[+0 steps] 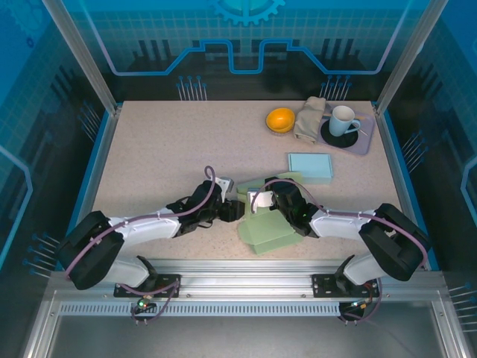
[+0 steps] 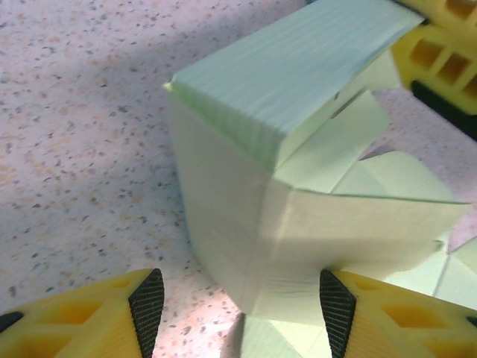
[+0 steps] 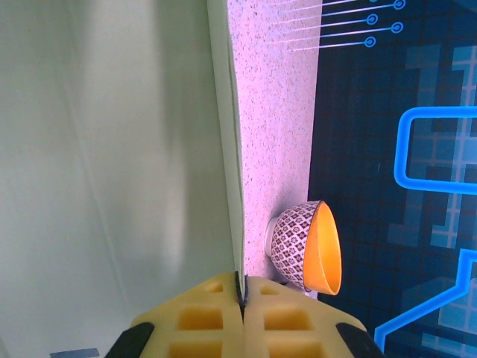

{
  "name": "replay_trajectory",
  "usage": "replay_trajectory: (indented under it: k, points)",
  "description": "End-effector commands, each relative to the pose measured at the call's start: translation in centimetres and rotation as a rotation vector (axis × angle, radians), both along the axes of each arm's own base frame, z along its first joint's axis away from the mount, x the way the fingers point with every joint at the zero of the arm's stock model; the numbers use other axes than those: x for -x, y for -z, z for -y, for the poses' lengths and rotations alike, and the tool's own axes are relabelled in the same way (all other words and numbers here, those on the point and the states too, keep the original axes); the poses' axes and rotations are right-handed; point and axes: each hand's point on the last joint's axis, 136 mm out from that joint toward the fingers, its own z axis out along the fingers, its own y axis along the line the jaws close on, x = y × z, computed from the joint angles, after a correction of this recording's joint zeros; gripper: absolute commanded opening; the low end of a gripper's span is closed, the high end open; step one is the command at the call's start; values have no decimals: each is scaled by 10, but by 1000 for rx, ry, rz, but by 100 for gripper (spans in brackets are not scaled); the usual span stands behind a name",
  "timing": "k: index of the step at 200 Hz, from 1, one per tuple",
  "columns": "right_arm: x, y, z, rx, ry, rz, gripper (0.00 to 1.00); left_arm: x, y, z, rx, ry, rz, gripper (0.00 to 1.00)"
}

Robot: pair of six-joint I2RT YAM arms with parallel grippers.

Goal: Fold the paper box

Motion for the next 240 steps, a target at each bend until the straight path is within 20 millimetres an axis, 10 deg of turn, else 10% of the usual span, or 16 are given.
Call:
replay_trajectory:
  k: [1, 240]
  points:
    - [0, 2, 3, -16, 13, -11, 0, 0, -8, 12, 53, 33, 15, 61]
    - [18, 13, 1, 81, -27, 12, 0, -46, 17, -21, -167, -240, 90, 58]
